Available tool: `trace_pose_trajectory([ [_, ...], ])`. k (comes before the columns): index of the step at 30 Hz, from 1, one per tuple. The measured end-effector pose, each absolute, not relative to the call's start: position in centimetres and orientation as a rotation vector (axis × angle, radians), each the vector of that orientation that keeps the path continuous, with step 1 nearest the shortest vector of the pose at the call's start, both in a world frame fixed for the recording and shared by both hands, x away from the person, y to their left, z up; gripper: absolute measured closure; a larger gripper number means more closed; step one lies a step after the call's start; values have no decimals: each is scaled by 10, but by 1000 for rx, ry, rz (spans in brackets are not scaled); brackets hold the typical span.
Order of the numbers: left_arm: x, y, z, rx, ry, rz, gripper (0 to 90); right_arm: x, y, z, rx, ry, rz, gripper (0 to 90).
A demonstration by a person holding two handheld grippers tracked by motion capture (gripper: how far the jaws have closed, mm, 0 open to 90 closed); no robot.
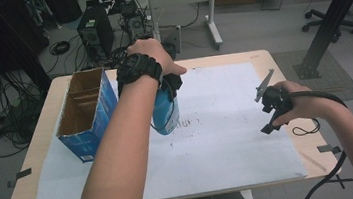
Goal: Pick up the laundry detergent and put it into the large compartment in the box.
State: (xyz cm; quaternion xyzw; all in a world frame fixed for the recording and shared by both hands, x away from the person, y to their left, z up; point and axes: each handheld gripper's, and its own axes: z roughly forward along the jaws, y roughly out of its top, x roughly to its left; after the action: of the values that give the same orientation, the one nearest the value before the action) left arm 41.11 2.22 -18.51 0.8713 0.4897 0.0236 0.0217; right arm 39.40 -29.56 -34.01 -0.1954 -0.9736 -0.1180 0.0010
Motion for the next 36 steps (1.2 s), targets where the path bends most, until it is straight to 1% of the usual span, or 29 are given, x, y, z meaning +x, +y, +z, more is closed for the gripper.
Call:
trace_pose_trajectory([
  [26,414,26,-138,2692,1525,80,376,397,-294,-330,-609,-3059,-389,142],
  [36,416,31,-129,2679,1536,95,376,399,-294,-331,-608,-3055,-391,143],
])
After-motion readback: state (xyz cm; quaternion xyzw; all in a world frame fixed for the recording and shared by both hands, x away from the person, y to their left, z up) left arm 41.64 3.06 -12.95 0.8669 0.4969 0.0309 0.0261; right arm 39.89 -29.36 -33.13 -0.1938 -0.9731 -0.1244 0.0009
